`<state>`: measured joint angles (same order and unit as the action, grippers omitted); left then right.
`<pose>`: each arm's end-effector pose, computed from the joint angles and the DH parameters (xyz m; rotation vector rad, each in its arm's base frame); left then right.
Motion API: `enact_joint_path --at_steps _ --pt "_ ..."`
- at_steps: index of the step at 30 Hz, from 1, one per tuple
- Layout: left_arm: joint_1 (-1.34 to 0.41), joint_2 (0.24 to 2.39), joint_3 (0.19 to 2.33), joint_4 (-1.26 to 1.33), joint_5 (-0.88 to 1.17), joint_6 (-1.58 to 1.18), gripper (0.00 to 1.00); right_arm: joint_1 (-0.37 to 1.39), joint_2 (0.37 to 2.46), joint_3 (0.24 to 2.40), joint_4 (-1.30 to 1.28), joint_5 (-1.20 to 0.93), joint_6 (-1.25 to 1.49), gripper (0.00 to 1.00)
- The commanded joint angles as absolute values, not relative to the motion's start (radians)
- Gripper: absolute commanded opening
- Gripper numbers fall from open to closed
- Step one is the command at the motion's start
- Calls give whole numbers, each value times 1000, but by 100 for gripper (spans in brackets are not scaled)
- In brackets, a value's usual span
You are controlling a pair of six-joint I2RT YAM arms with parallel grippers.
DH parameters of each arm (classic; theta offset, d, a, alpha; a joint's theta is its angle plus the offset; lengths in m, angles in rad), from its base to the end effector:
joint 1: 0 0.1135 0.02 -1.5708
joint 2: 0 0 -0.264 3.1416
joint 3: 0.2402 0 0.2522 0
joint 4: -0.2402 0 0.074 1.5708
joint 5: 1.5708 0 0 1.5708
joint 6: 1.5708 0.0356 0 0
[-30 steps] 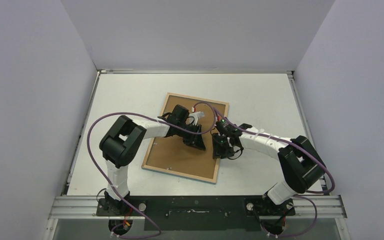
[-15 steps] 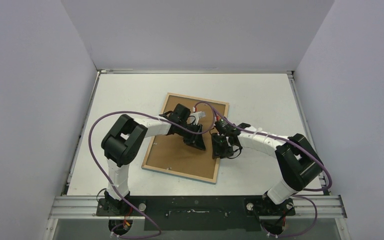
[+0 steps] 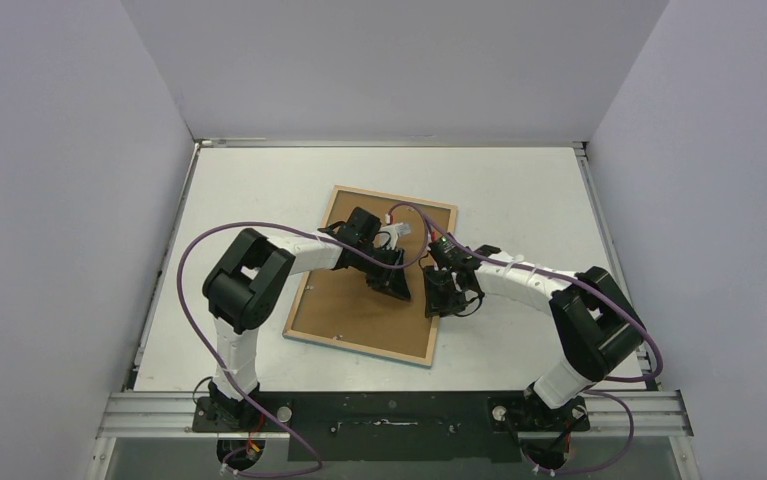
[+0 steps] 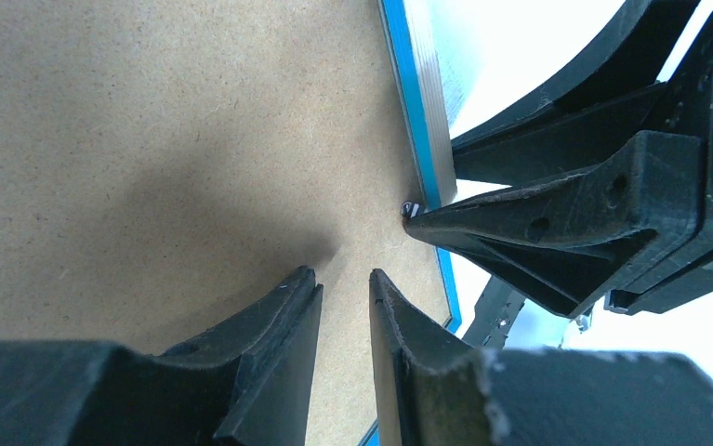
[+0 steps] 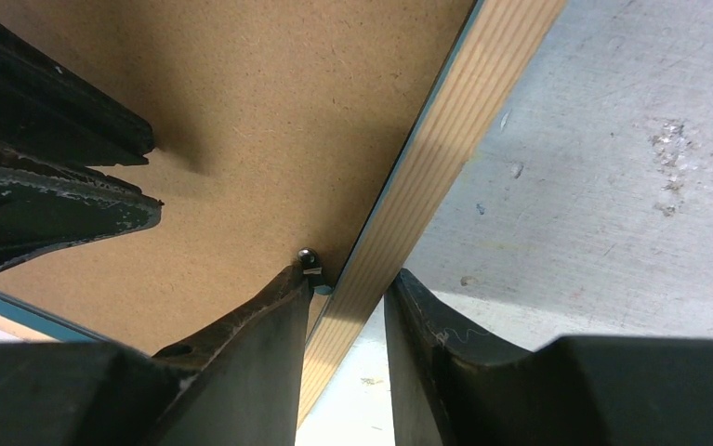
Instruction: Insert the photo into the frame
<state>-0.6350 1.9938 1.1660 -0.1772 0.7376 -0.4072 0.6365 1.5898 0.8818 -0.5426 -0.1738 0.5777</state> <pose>0.3014 -0.2518 0.1297 0.6132 2.6695 -1.3063 0.2251 0.1740 0.1602 -0.1277 2.9364 0.4810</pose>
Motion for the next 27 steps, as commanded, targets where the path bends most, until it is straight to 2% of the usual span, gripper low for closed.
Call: enact_joint_path --at_steps 1,9,15,16,17,20,21,23,27 --pt "-649 2034 1170 -247 667 -346 26 644 1637 880 -539 -120 505 21" --pt "-649 2021 1173 -254 682 -343 27 644 1634 890 -540 -110 502 10" --pt "-641 1970 1173 -210 733 -382 33 643 1612 894 -521 -136 553 7" --pt "-637 1951 1176 -202 740 -391 33 642 1606 898 -521 -144 575 9" --pt "-632 1937 1180 -195 745 -400 35 637 1600 903 -523 -145 589 17" --pt "-607 1895 1184 -151 763 -441 40 626 1564 930 -528 -143 642 52" --pt "-596 1884 1184 -132 771 -459 42 616 1545 939 -528 -138 656 58" --pt "-571 1872 1188 -94 781 -509 44 583 1515 956 -523 -139 676 63" --pt "-543 1890 1229 -42 788 -577 45 476 1490 979 -508 -136 706 65"
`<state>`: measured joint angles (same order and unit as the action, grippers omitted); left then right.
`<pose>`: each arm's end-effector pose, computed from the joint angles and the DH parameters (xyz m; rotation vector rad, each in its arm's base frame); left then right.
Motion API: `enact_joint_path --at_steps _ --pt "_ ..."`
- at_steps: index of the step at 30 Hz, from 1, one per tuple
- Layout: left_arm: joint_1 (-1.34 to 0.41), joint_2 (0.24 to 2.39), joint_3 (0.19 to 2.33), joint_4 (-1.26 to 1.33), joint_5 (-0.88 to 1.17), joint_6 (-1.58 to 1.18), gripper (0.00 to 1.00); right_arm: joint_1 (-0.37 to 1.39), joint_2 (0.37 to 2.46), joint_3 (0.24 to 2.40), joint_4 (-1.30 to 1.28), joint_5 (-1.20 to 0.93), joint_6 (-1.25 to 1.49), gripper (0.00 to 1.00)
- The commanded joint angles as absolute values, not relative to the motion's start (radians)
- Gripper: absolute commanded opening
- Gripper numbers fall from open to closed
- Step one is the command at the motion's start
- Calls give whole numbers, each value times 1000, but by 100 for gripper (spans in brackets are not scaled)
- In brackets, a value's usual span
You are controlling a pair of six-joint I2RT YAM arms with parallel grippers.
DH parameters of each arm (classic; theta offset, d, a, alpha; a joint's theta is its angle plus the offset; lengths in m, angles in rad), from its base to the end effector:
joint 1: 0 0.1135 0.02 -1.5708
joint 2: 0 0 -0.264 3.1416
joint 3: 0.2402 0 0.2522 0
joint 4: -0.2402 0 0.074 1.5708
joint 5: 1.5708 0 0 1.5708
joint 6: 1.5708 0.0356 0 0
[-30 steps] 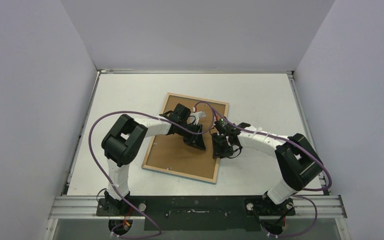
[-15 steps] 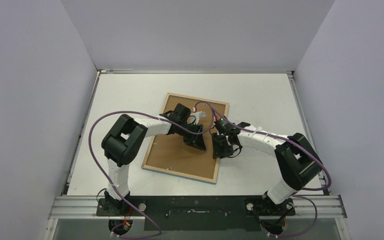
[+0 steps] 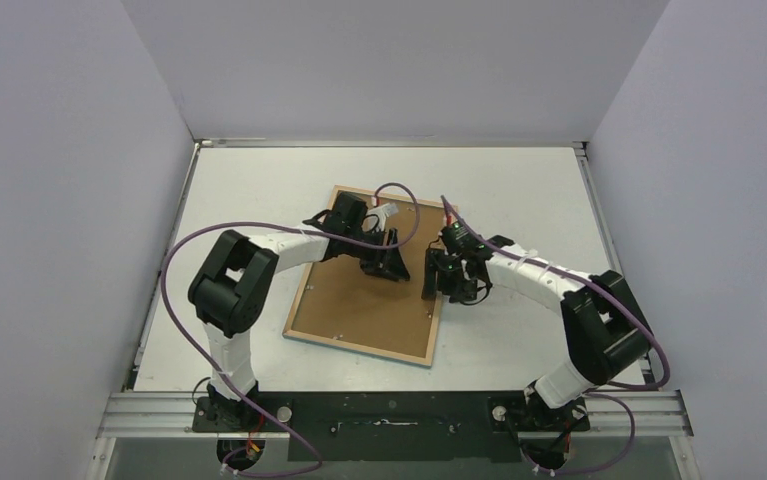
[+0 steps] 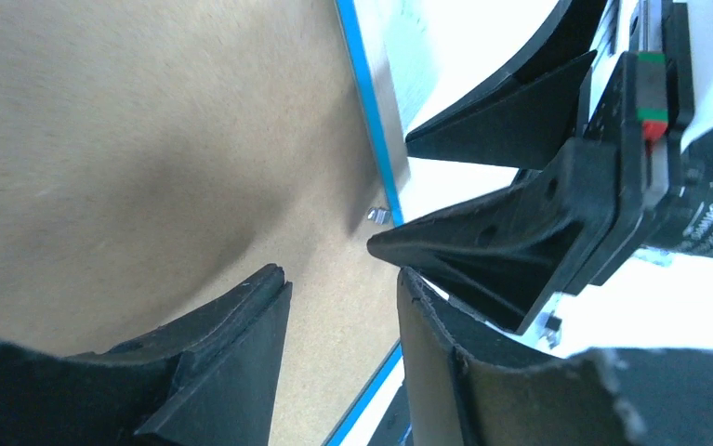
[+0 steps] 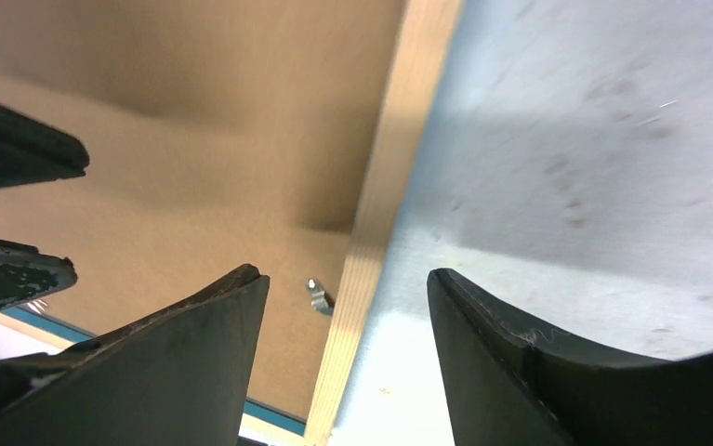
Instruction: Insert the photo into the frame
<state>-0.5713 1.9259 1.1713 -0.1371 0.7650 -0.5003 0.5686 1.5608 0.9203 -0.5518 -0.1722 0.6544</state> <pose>0.3181 -0.2338 0.1594 0.4628 2.5923 -1.3721 0.2410 0.1613 0.1779 0.0761 2.8836 0.5210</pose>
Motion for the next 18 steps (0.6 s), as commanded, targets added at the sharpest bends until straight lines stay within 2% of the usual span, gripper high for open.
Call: enact_joint_path --at_steps 1,9,18 --pt "-543 1903 1248 -45 781 -580 45 456 1497 989 -509 -129 701 65" --pt "-554 2029 1409 -57 742 -611 42 415 1677 1150 -526 -68 601 64" --pt "-558 2143 1491 -54 723 -665 34 395 1839 1282 -490 33 640 61"
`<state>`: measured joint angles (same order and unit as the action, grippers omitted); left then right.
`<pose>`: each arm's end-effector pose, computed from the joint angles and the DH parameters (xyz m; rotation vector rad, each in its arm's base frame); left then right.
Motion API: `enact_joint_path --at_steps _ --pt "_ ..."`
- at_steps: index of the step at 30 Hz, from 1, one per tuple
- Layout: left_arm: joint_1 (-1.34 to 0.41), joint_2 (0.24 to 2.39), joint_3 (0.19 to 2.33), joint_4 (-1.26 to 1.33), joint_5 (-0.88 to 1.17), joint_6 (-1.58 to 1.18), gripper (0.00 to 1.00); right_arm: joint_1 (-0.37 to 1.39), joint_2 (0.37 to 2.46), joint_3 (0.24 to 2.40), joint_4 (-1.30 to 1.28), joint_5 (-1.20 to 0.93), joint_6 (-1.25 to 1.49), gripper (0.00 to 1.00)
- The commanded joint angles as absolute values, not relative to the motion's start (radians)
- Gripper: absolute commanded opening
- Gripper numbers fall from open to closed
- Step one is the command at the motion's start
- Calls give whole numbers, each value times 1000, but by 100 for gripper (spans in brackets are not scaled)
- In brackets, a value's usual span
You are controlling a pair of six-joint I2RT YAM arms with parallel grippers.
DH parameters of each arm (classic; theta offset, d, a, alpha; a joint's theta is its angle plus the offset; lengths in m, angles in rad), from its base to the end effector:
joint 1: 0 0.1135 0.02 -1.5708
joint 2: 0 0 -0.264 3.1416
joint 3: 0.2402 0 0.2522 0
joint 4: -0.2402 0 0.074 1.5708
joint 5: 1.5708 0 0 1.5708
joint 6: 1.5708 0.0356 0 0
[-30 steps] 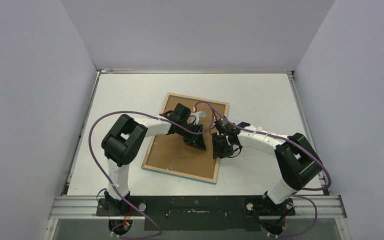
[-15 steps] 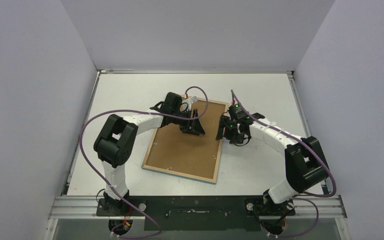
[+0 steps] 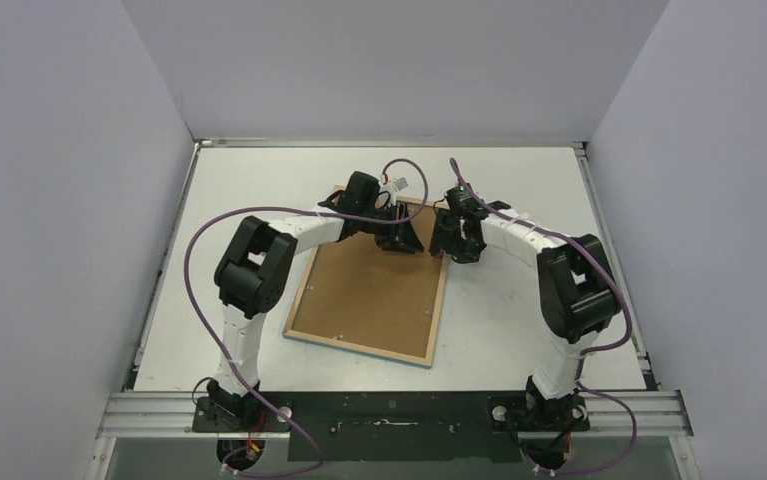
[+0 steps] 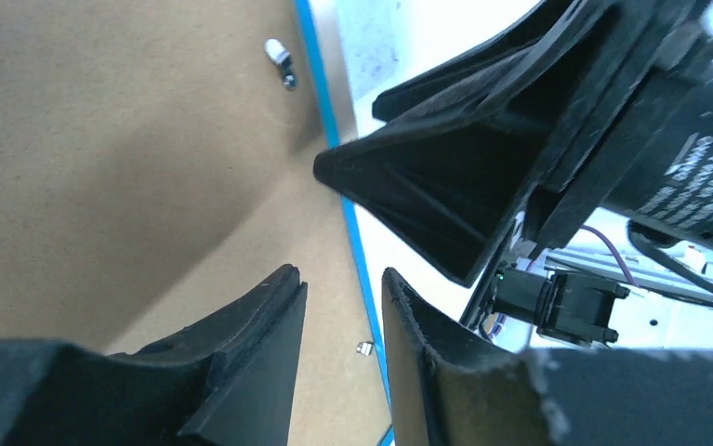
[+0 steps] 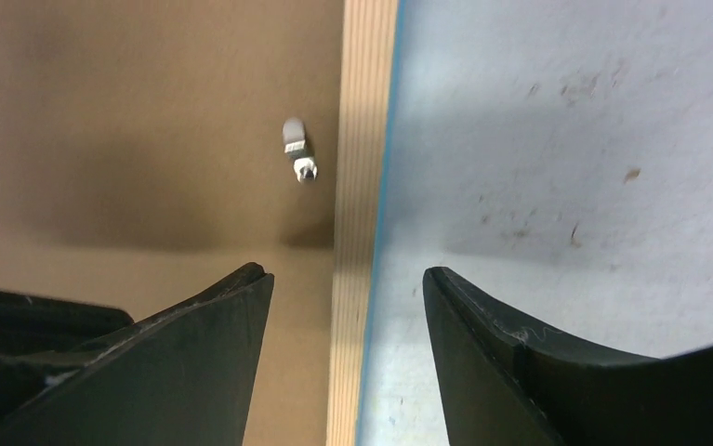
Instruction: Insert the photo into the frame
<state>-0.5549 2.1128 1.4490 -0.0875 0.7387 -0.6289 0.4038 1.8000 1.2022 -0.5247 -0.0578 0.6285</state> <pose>0.3778 -0.2624 0.1675 0.3269 2.5082 -1.4058 0.3336 0.1448 0.1836 0.2908 2.7396 0.3792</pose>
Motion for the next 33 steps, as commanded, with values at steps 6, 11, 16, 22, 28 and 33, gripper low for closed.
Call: enact_joint_path --at_steps 6,11,16,22,28,33 --pt "-558 2168 1474 -87 689 -663 33 394 1910 1343 -493 59 608 59" --pt "-557 2194 1473 -151 673 -642 32 394 1951 1374 -503 81 585 57" --pt "-558 2207 1460 -187 666 -626 32 383 1981 1373 -466 56 578 55" --pt "-558 2213 1454 -219 653 -609 31 365 2001 1378 -474 51 587 43" --pt "-560 2215 1456 -221 656 -607 31 361 2000 1354 -462 37 603 36" --pt "-561 2217 1453 -222 657 -604 31 355 2006 1346 -461 31 623 30"
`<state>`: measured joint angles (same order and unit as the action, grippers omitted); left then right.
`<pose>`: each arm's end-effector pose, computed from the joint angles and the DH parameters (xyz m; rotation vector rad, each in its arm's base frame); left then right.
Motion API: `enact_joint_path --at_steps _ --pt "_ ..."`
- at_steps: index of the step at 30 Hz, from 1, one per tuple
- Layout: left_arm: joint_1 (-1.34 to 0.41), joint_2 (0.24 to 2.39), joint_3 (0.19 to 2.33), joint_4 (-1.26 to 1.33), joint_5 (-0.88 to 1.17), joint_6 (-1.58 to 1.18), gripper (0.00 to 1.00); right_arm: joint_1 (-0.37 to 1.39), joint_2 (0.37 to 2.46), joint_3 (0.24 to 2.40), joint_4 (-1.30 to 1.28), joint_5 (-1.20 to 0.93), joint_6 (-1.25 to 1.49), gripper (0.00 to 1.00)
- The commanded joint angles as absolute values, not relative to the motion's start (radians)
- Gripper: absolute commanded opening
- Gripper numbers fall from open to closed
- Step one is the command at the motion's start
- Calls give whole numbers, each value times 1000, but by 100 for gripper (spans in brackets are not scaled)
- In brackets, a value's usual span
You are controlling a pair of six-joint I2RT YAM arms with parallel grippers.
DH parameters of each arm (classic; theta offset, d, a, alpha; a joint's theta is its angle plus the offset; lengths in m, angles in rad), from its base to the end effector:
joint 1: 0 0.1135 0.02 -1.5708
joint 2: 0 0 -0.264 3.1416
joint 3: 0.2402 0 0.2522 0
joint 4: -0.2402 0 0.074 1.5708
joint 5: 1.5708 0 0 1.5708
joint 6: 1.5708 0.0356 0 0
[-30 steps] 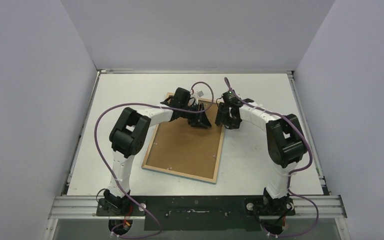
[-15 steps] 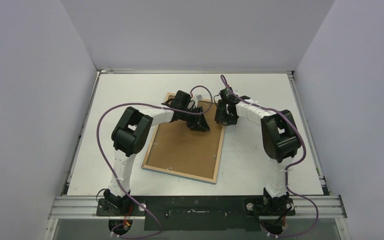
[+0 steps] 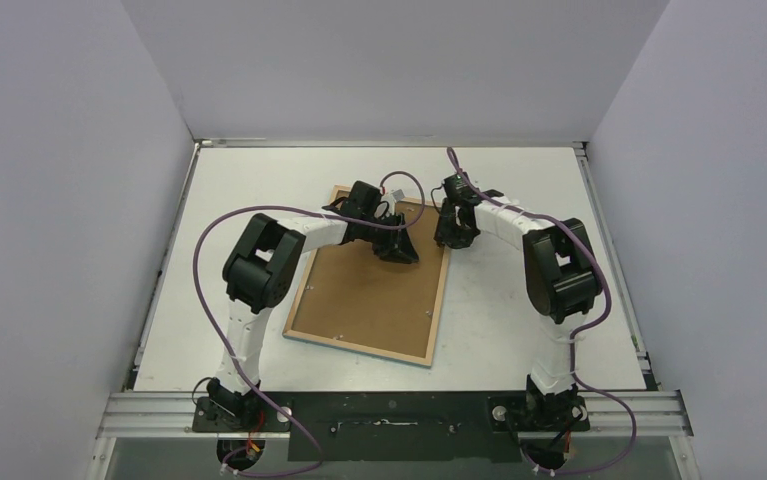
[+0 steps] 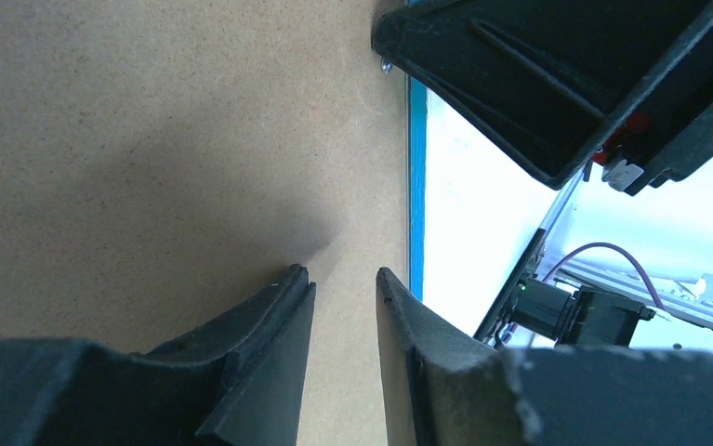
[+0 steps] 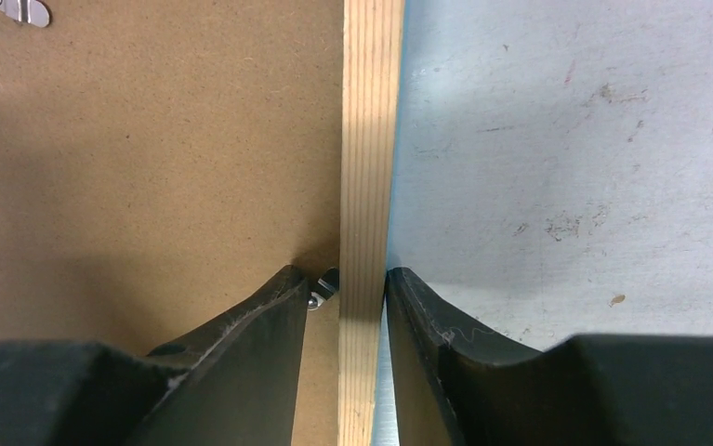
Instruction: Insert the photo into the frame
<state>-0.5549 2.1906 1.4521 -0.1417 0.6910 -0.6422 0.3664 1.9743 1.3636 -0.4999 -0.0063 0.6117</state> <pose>0.3786 -0.2614 0.1297 0.2265 2.6550 -1.3214 0.3803 0.1462 0.1668 0.3310 2.7016 0.3071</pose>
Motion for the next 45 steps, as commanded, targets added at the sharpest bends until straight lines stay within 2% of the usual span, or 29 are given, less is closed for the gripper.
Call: enact_joint_path --at_steps 1,8,24,26,31,35,39,42,45 --pt "-562 2217 1452 -222 657 -603 31 355 2008 1345 -462 31 627 29" --pt "-566 2222 1460 -222 657 -603 30 353 2007 1333 -461 8 621 27" --pt "-568 2230 1473 -224 668 -598 30 336 1967 1244 -366 -140 628 7" --pt "-568 2232 1474 -224 667 -597 30 334 1970 1247 -375 -144 620 10" --pt "-567 2237 1489 -217 674 -598 31 334 2023 1308 -474 -82 631 30" --pt "-572 2241 1549 -176 707 -606 32 333 2042 1335 -506 -43 667 32" --pt "-580 2231 1539 27 759 -674 33 333 2059 1348 -544 -12 694 38" --pt "-585 2228 1520 154 750 -724 33 332 2063 1346 -570 11 706 40" --pt "-584 2260 1541 169 724 -740 31 333 2063 1348 -593 49 725 37"
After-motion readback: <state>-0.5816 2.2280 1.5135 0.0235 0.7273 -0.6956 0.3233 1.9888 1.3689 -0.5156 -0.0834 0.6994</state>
